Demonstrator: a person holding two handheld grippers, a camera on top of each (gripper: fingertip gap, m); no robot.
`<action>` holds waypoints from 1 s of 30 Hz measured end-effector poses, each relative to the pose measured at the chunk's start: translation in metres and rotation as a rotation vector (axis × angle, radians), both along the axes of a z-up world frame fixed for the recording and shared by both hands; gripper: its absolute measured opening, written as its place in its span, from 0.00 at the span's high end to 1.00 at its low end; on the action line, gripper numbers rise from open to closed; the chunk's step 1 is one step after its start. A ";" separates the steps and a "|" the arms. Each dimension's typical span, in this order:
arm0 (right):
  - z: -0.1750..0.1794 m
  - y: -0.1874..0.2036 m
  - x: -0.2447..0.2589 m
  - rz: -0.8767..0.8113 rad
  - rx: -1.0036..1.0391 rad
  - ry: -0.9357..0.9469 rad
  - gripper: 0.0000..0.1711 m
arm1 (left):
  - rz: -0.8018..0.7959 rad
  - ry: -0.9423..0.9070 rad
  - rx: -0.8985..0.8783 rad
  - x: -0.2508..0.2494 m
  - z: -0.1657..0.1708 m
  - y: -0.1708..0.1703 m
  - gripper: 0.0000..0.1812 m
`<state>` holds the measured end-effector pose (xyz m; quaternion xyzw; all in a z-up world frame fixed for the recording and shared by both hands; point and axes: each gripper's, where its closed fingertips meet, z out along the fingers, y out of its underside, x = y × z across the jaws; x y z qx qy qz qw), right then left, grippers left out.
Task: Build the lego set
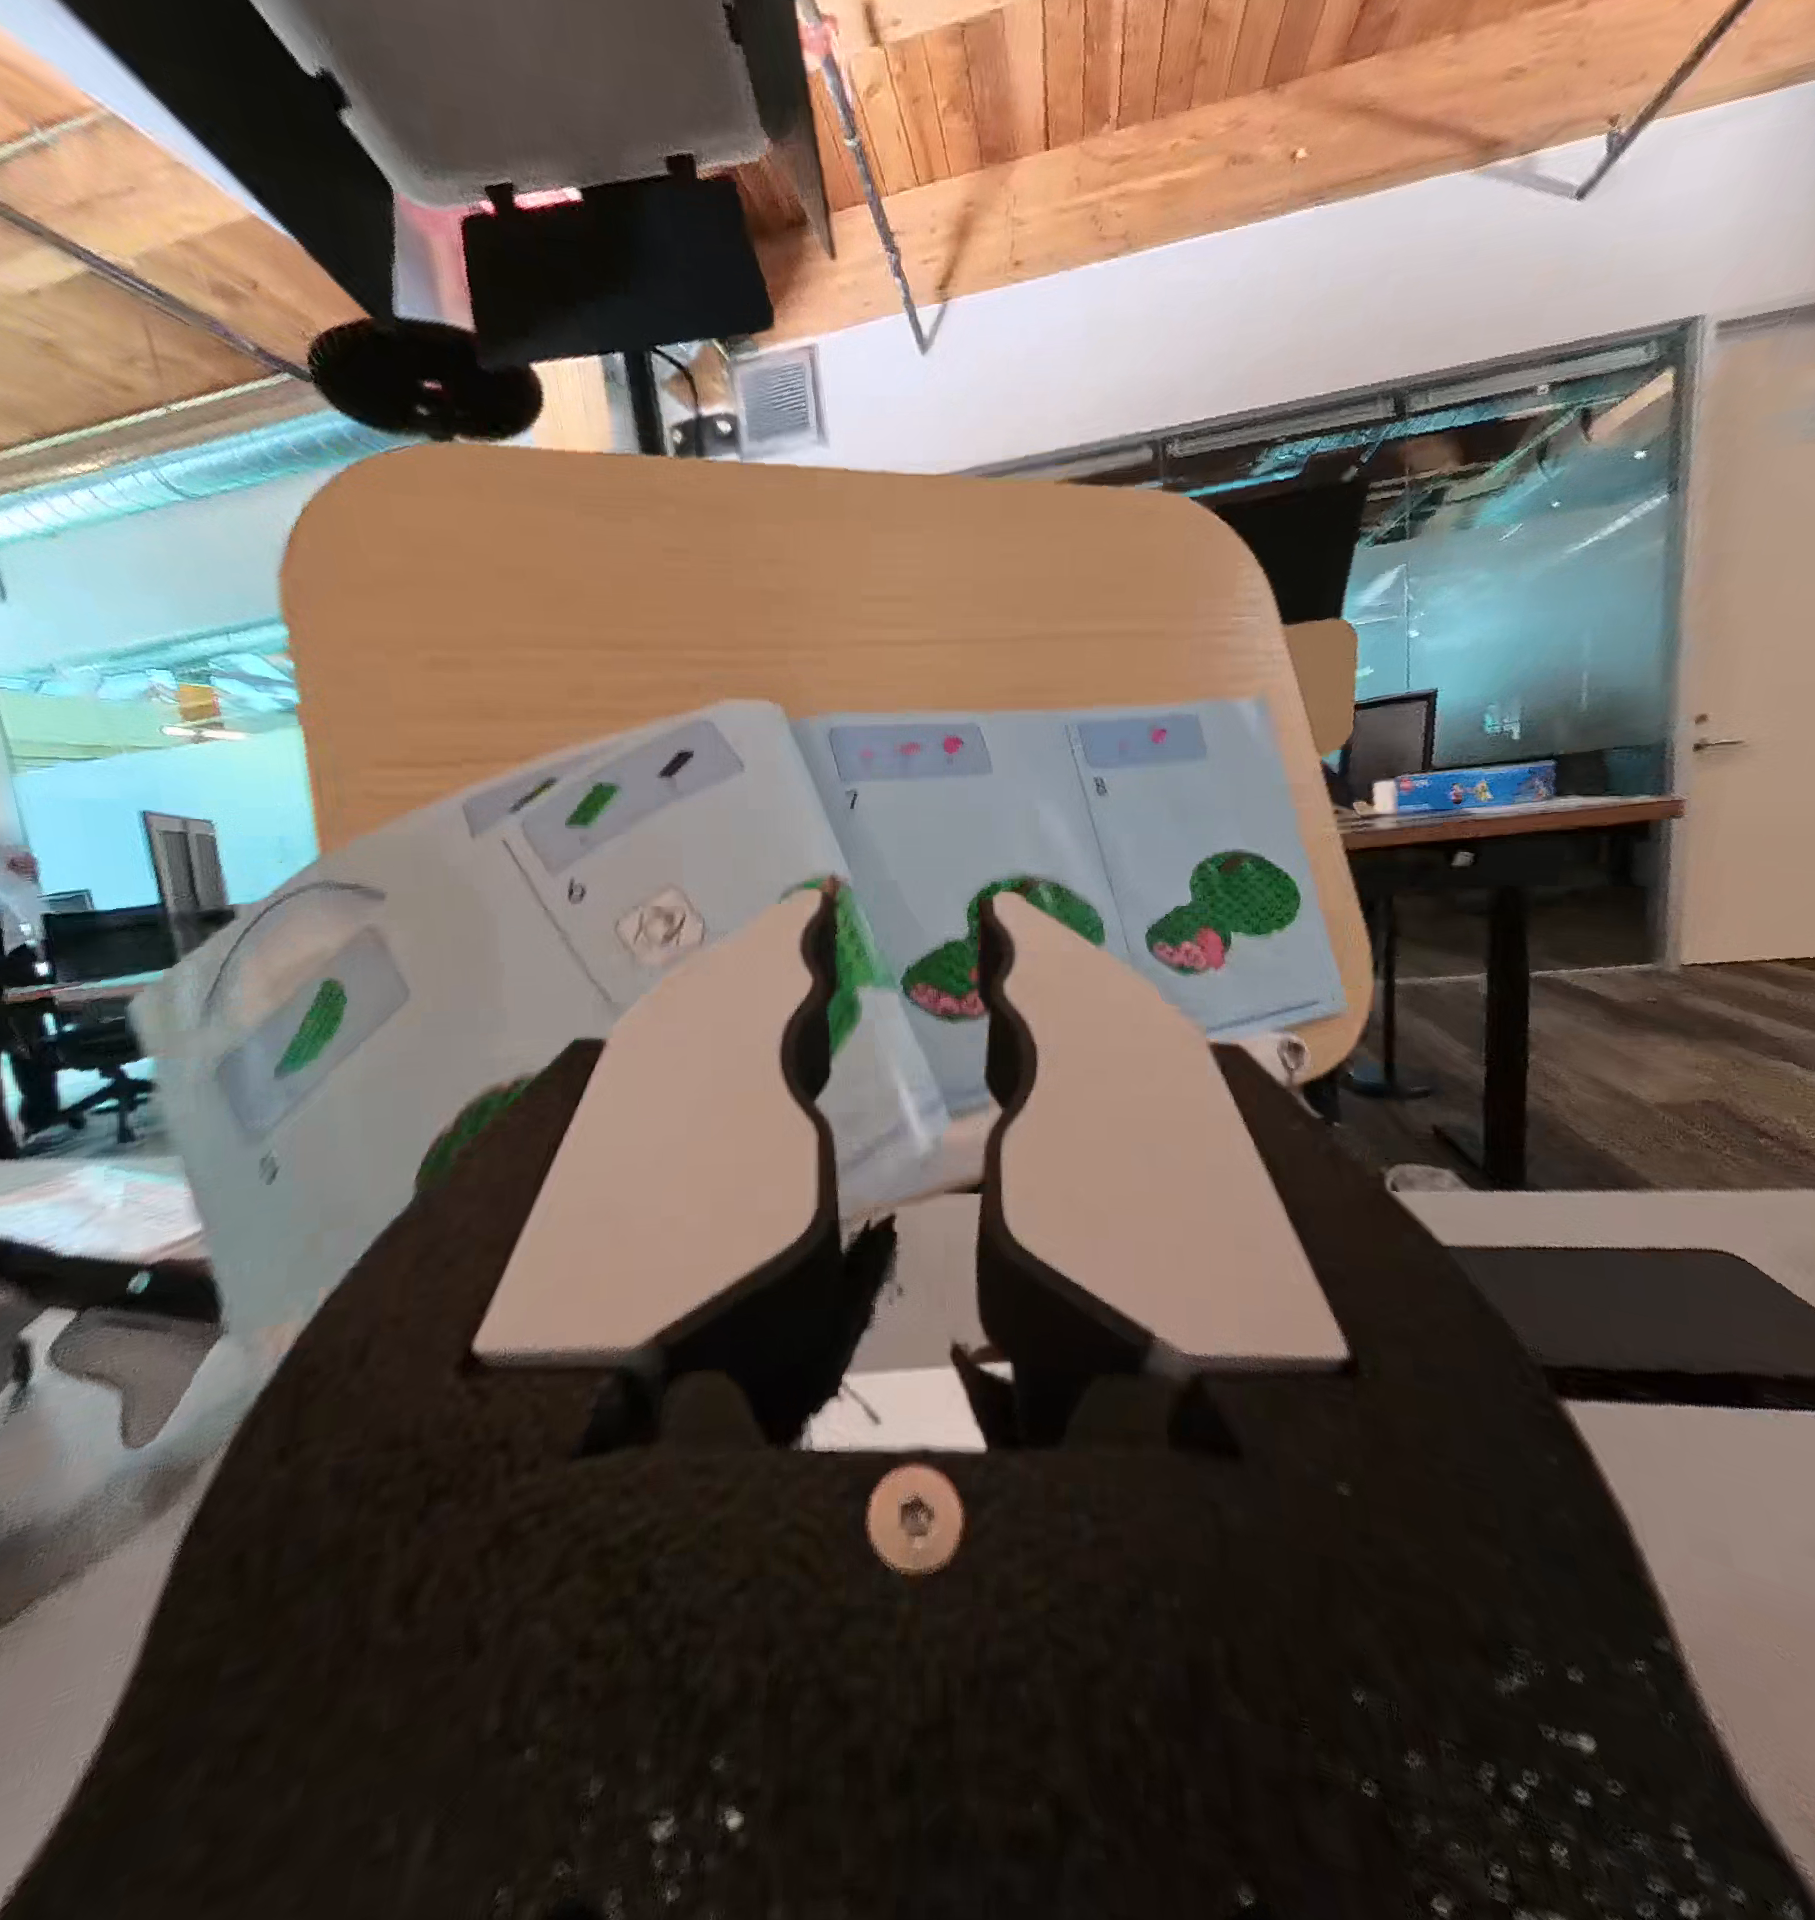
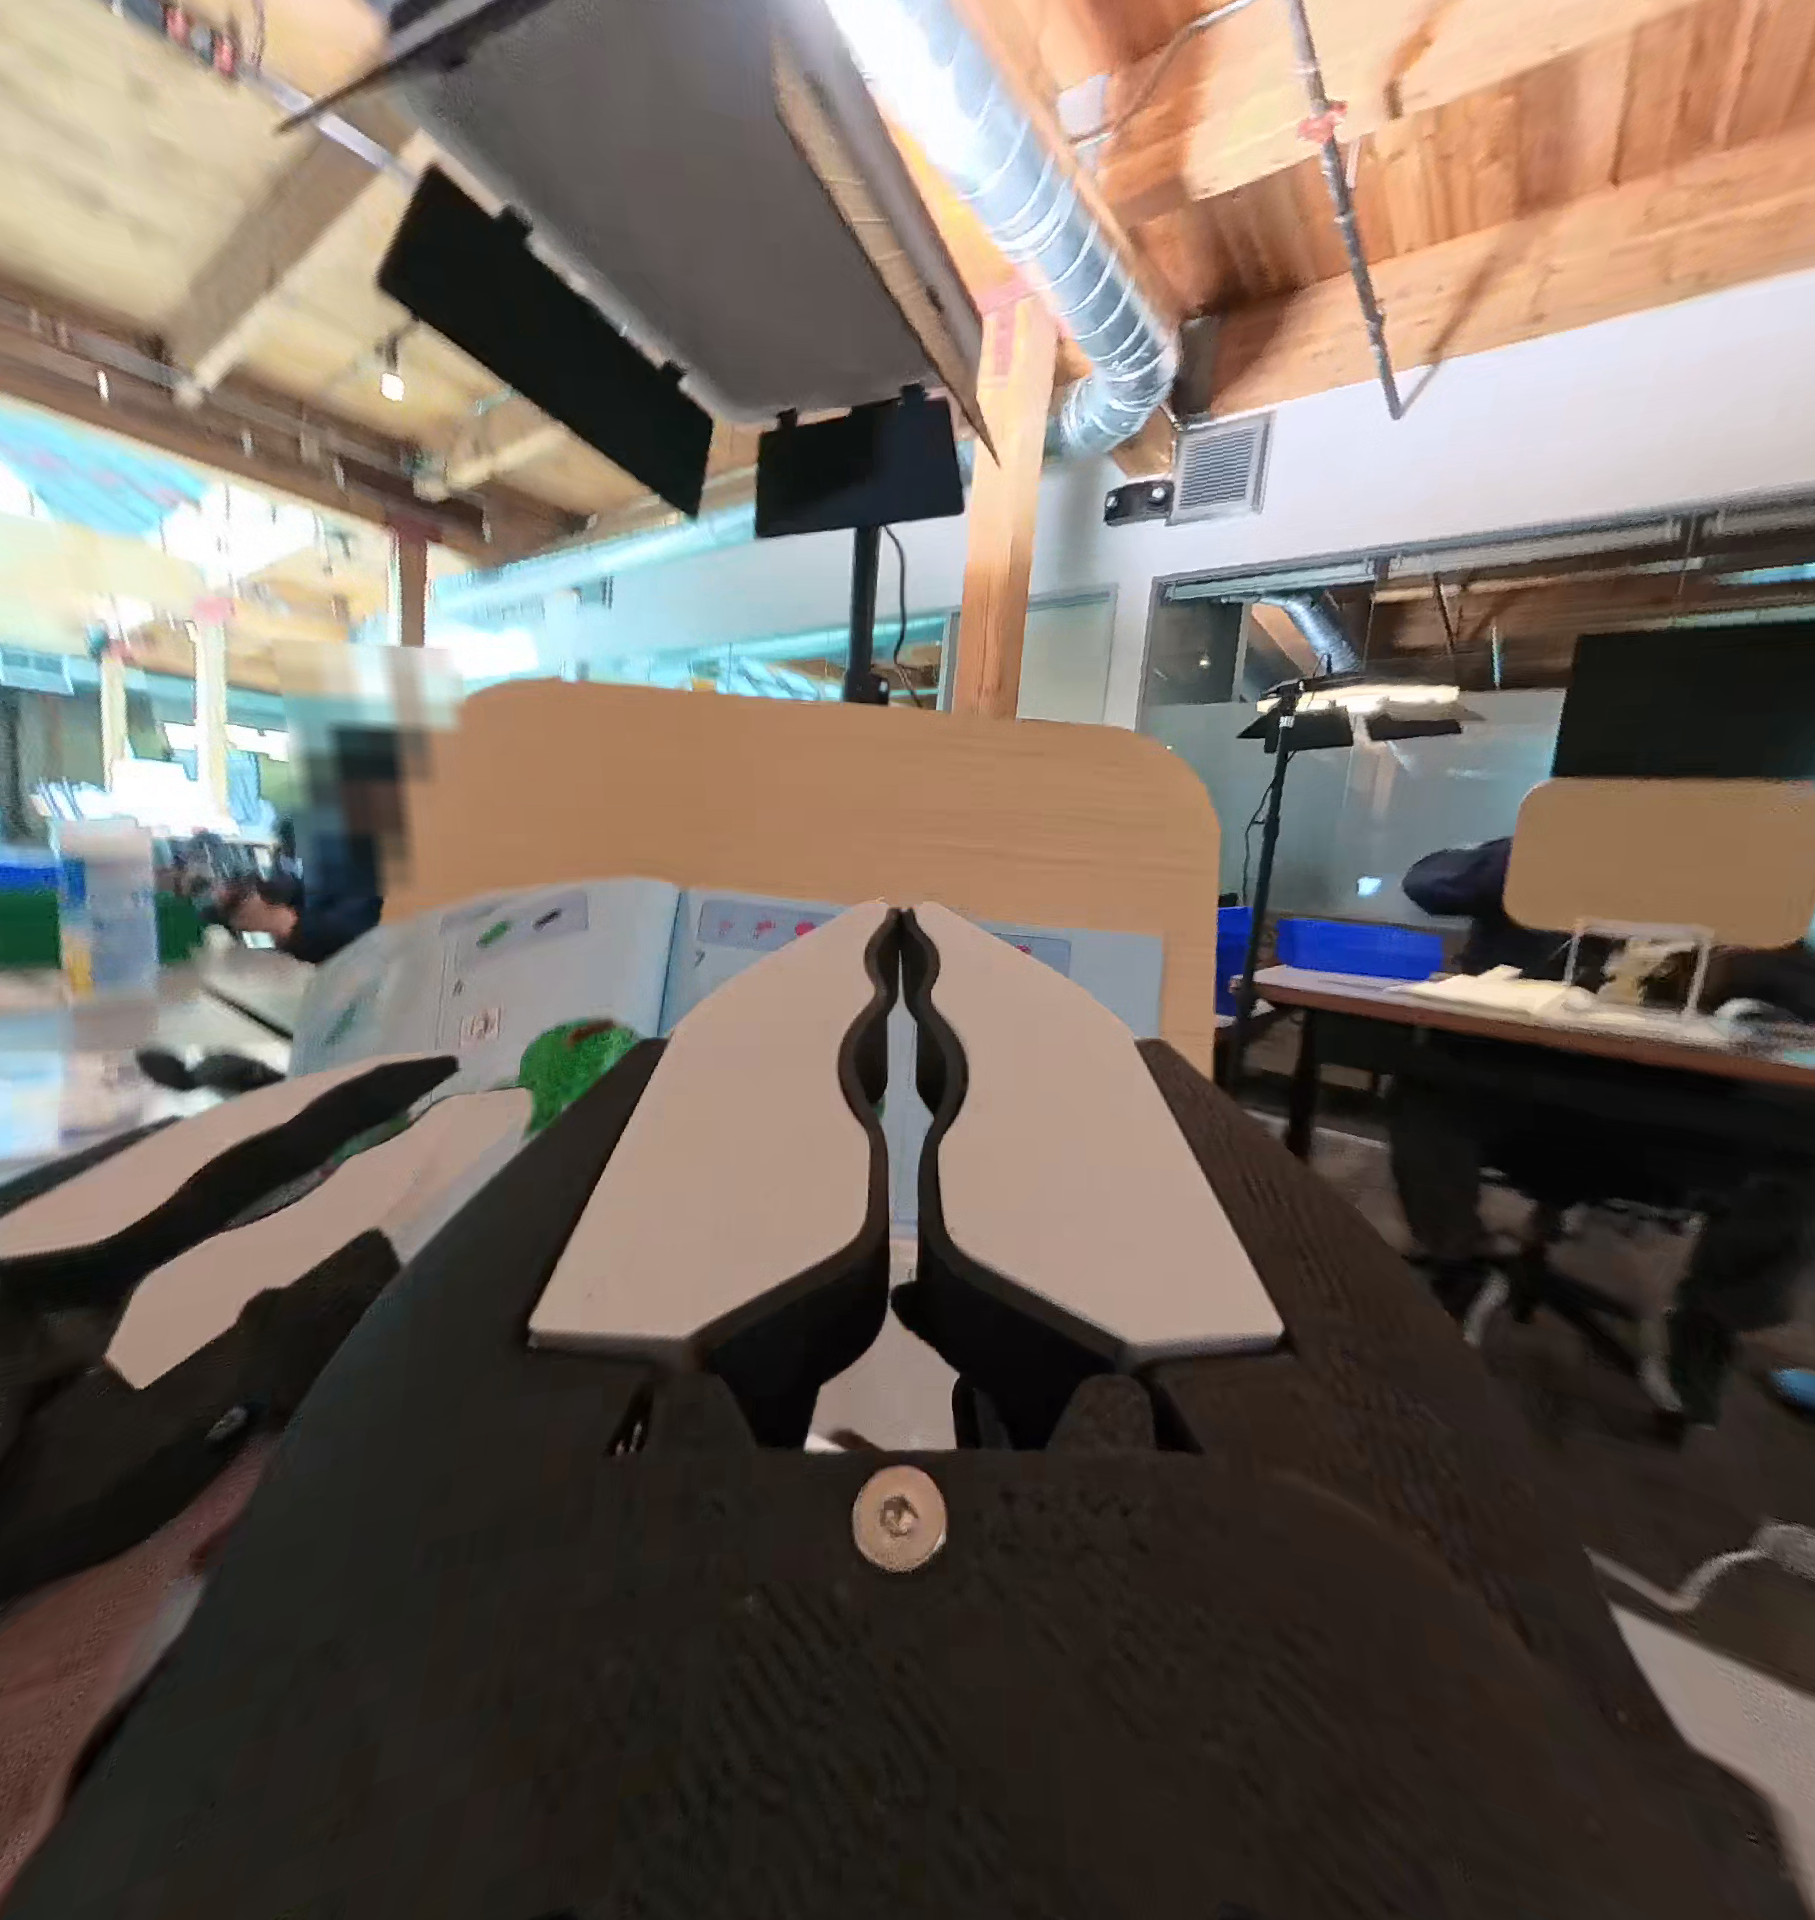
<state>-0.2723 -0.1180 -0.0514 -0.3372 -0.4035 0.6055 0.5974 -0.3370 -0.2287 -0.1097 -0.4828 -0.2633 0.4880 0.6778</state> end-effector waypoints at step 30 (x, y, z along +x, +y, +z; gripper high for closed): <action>-0.069 0.068 -0.136 0.001 -0.143 -0.173 0.85 | 0.084 -0.288 -0.501 -0.077 0.003 0.010 0.95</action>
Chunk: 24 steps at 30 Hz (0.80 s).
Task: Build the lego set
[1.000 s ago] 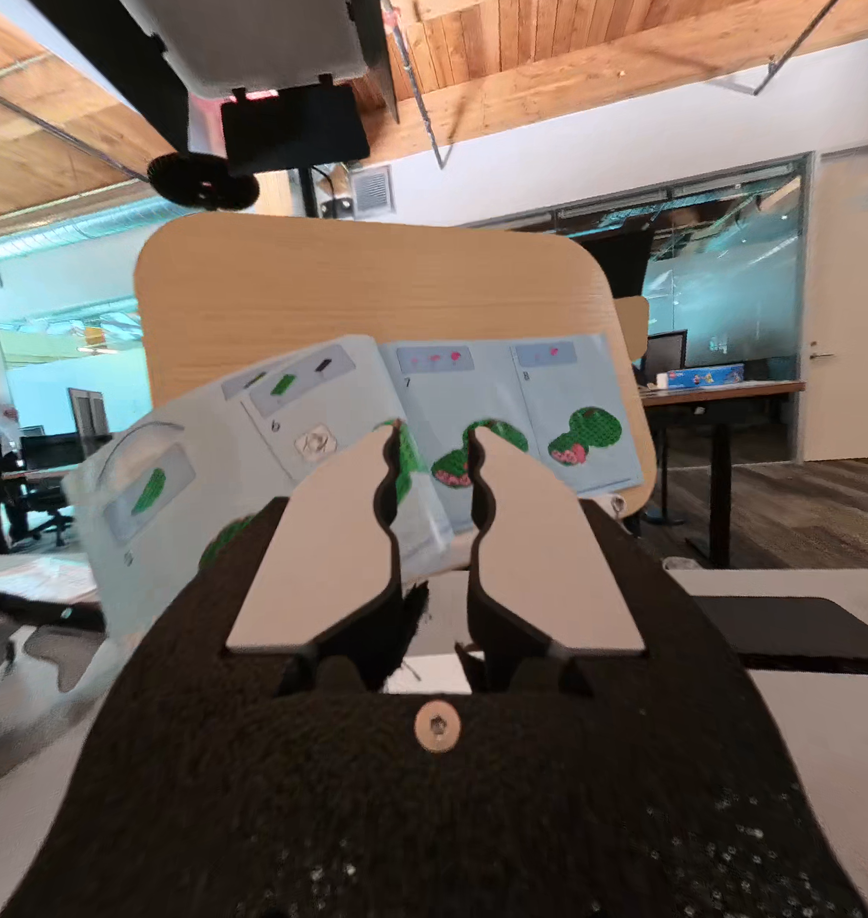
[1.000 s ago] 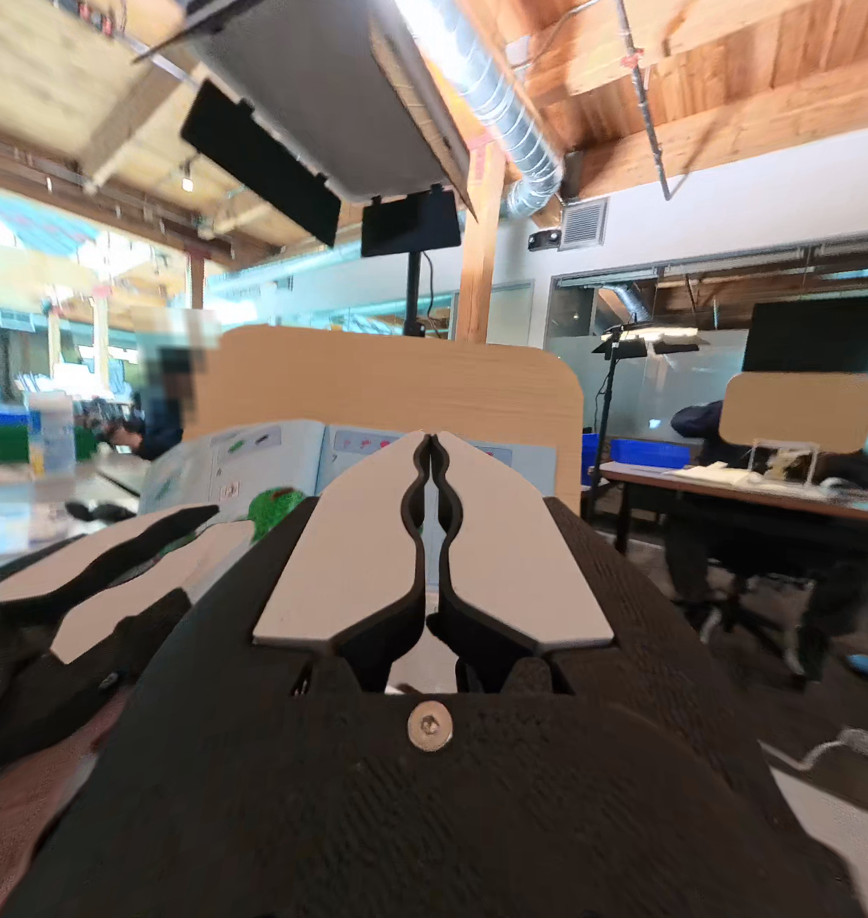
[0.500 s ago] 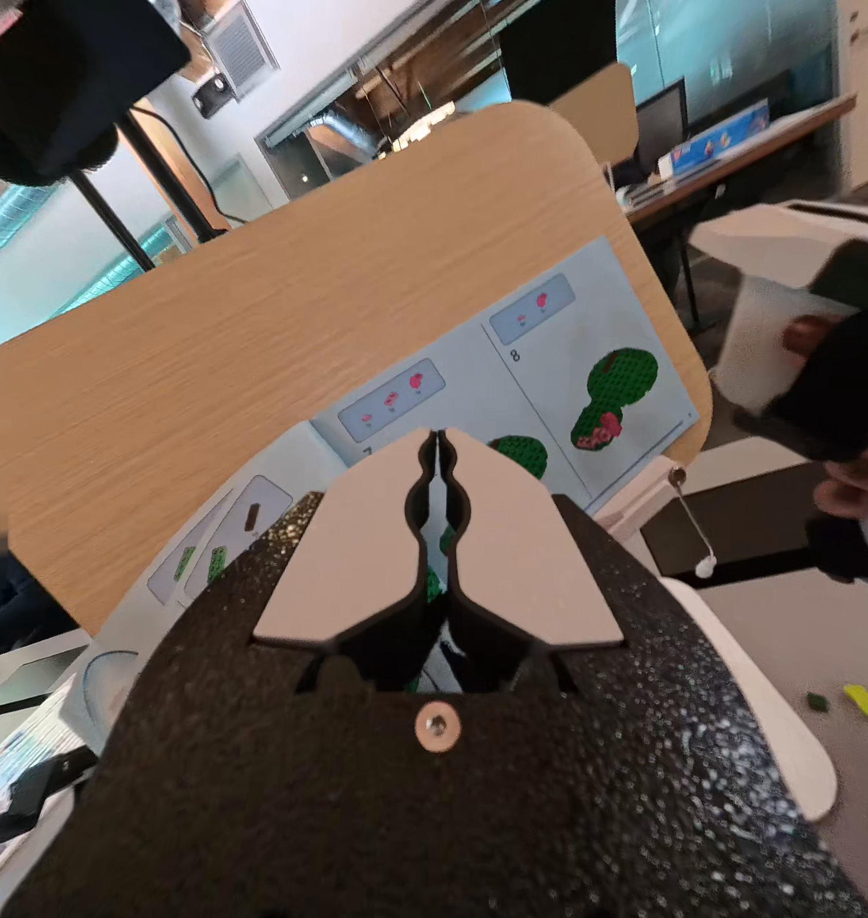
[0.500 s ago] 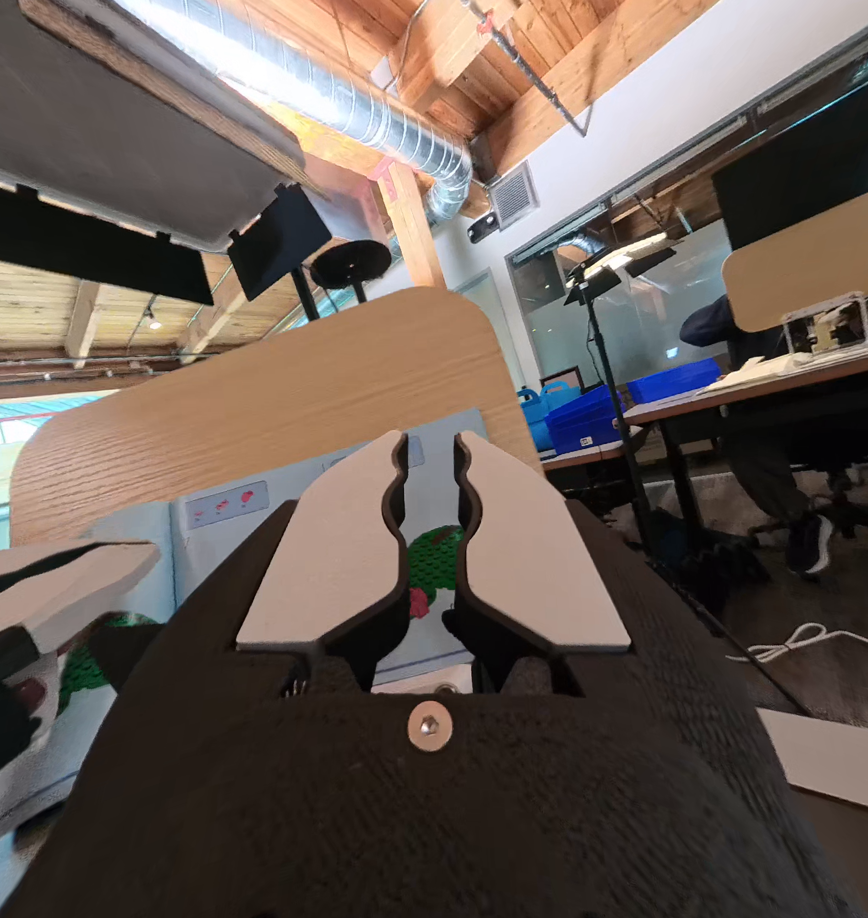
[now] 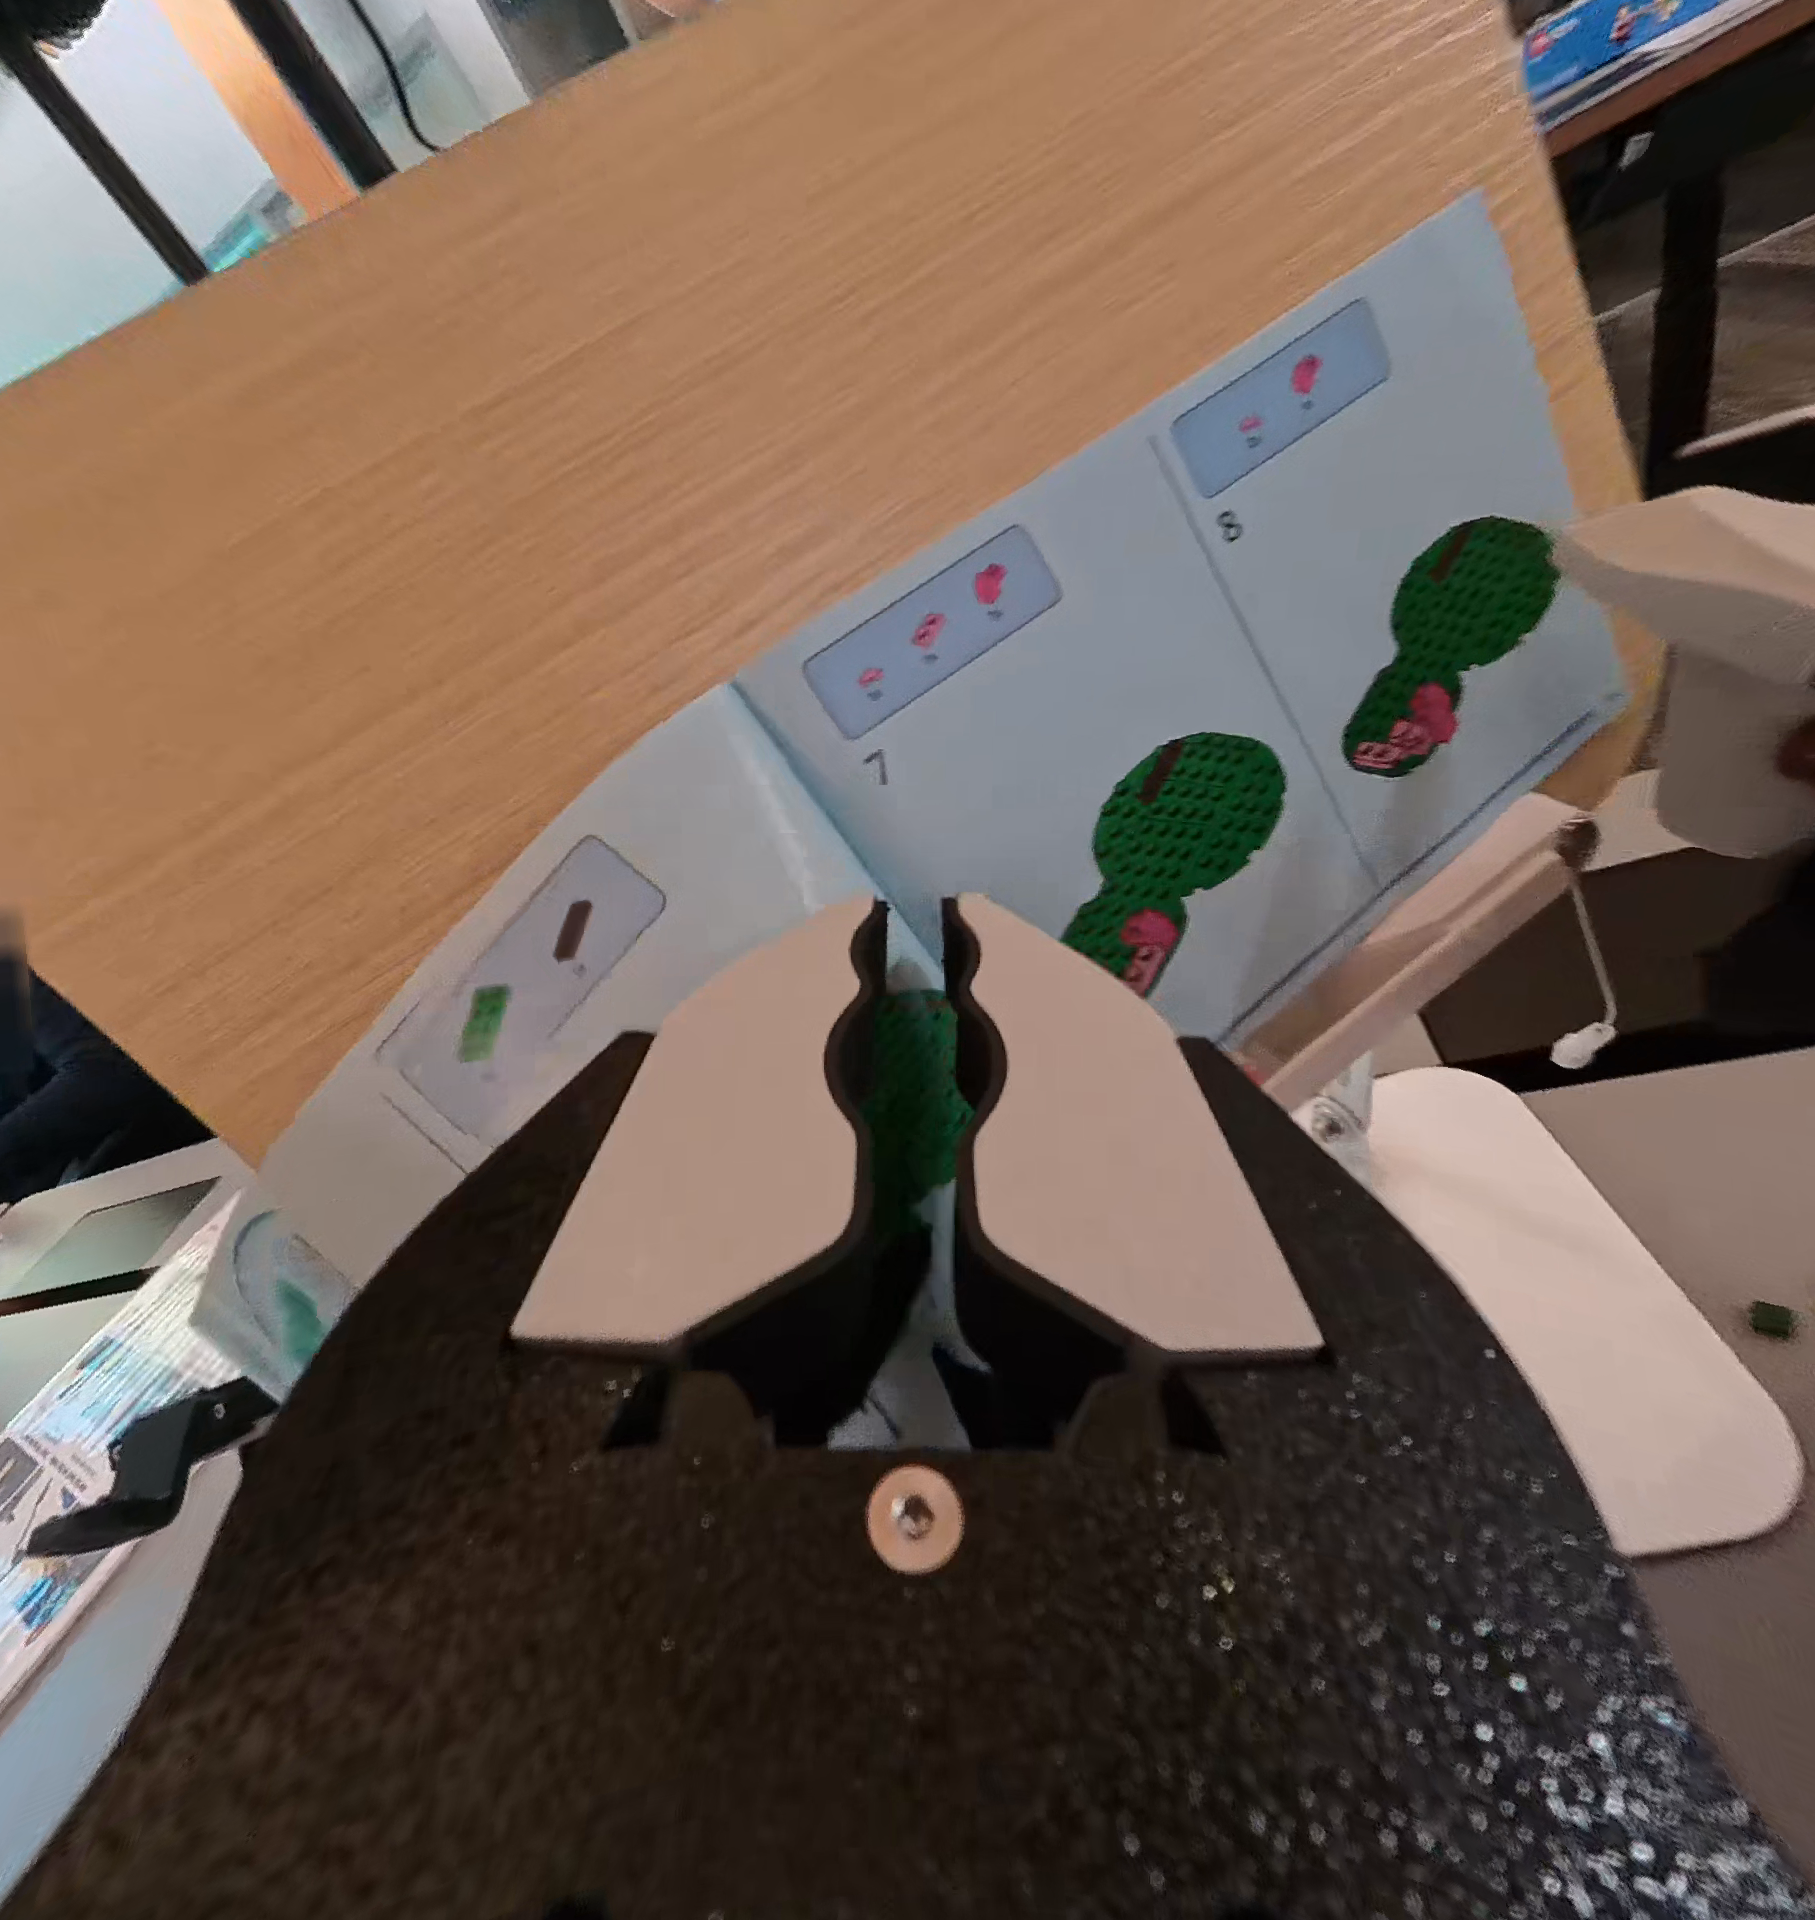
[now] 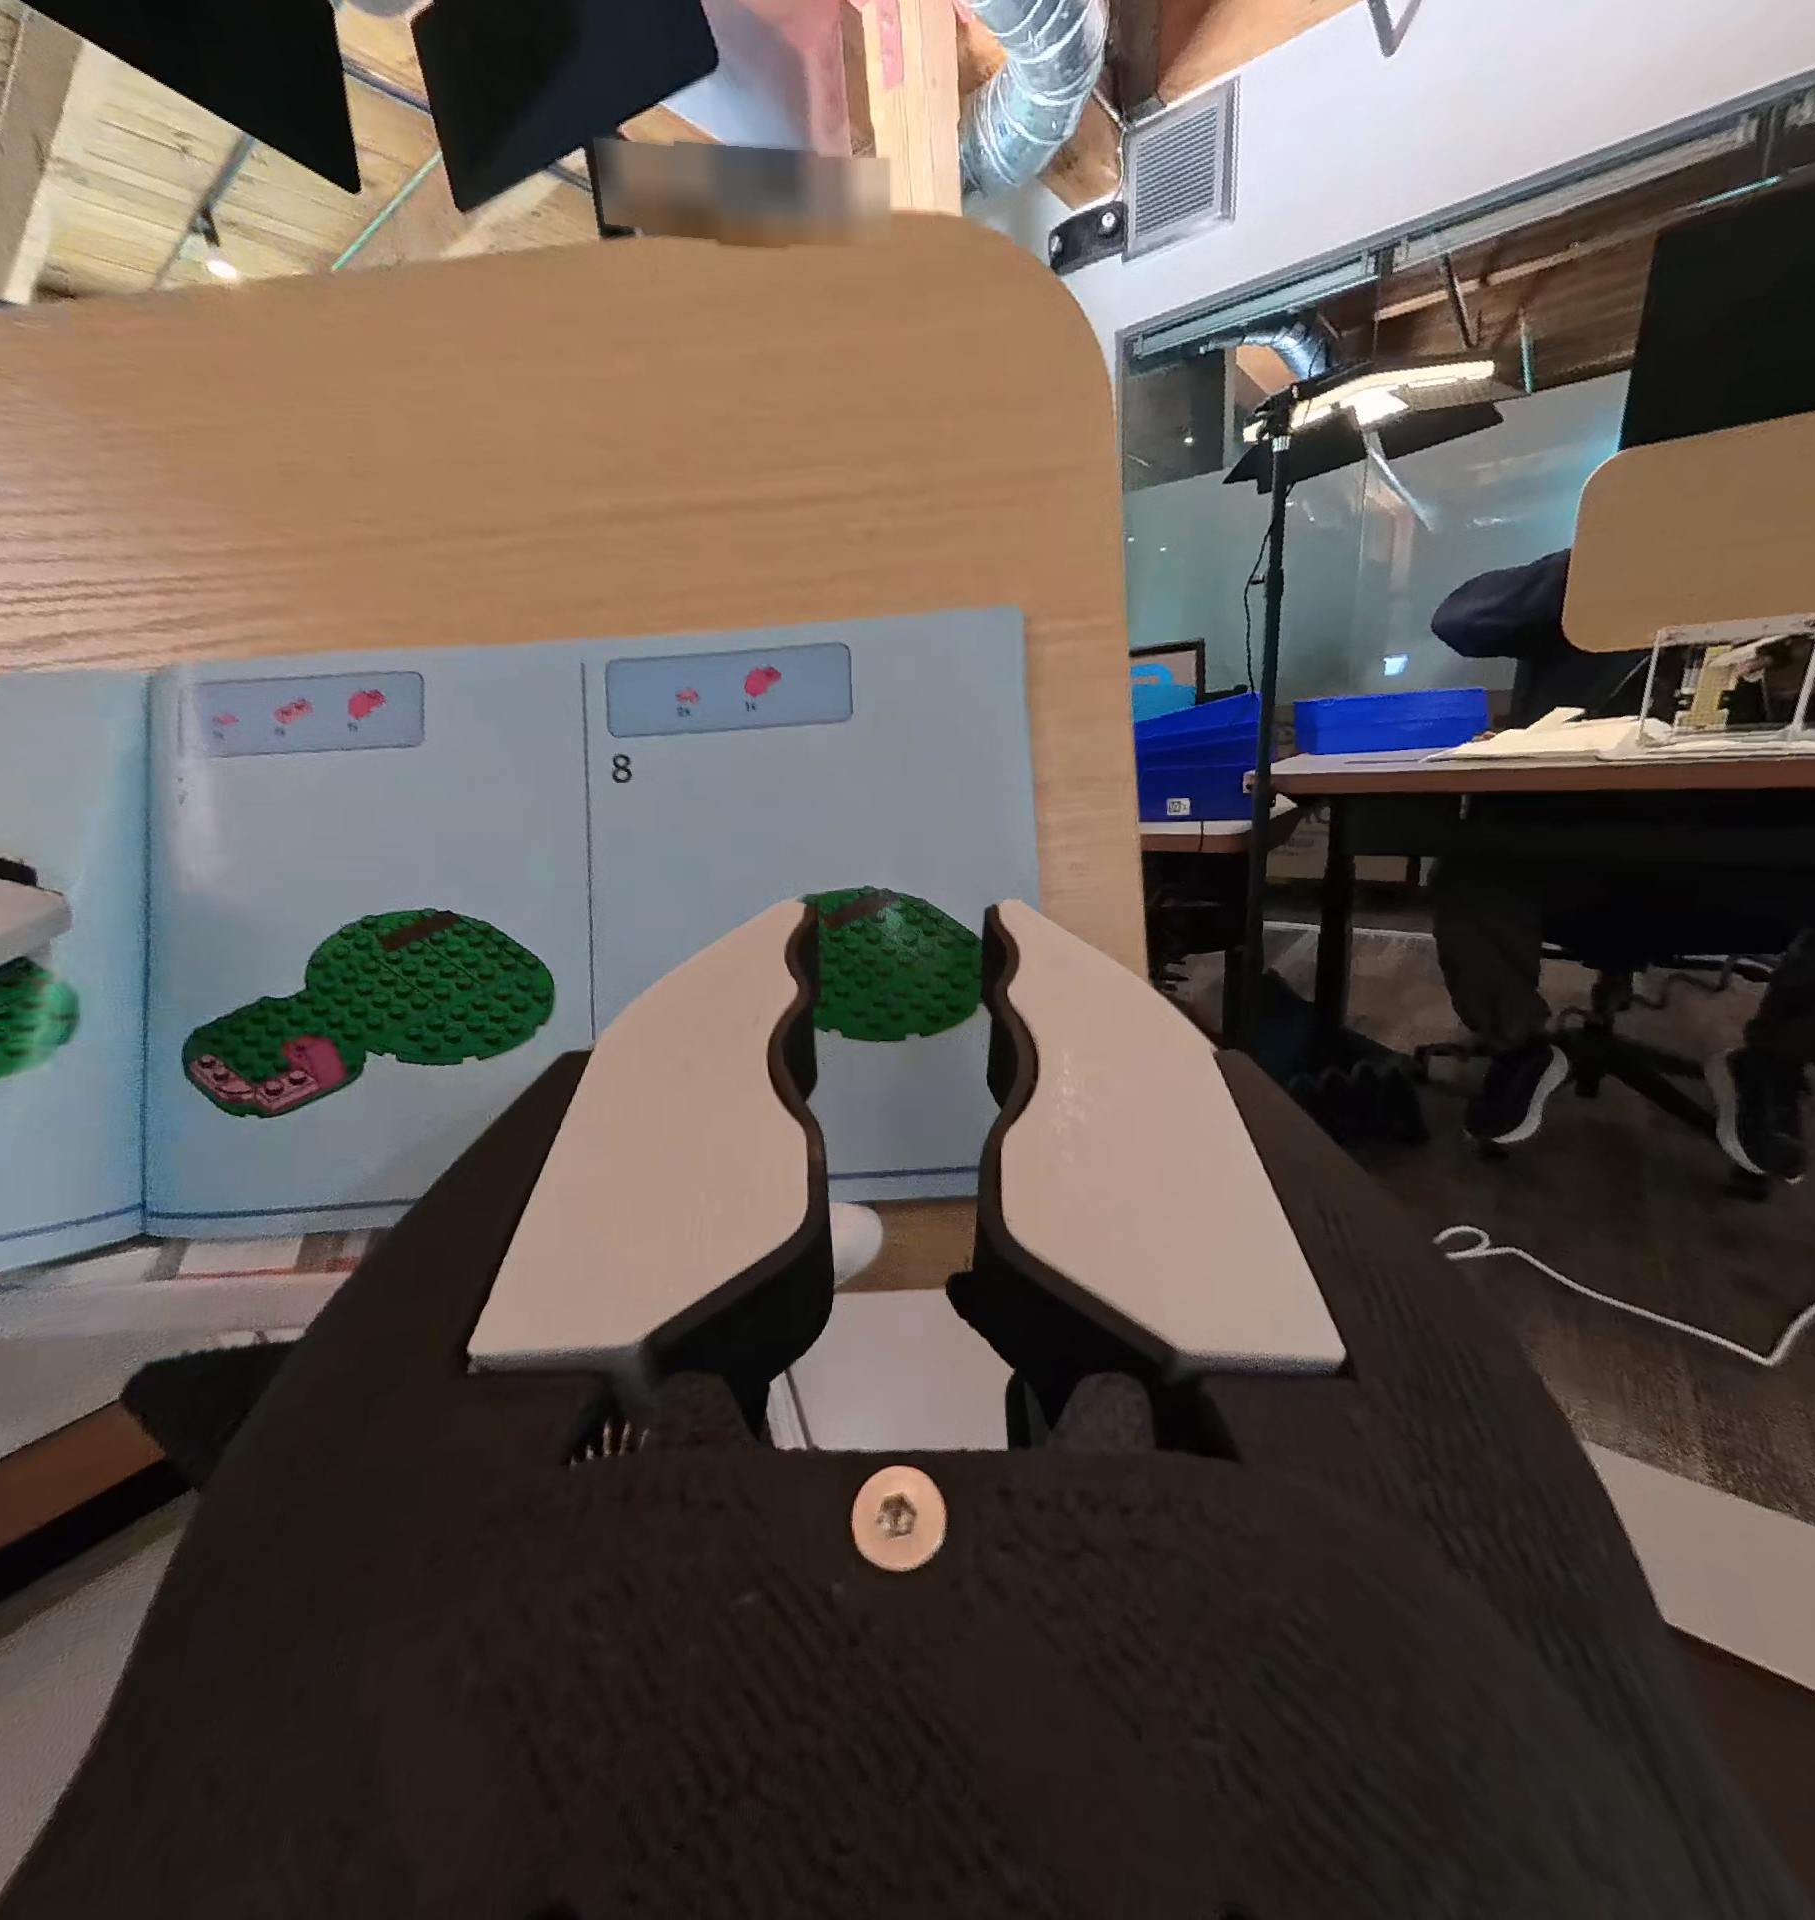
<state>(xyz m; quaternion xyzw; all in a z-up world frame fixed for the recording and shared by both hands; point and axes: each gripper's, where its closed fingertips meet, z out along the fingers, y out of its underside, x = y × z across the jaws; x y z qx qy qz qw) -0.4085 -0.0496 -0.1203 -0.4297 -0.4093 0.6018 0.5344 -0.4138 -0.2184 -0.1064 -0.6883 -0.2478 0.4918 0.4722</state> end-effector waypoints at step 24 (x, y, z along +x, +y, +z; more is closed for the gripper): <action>-0.052 0.010 -0.013 0.003 -0.010 -0.182 0.82 | 0.083 0.090 -0.008 -0.024 -0.005 -0.011 1.00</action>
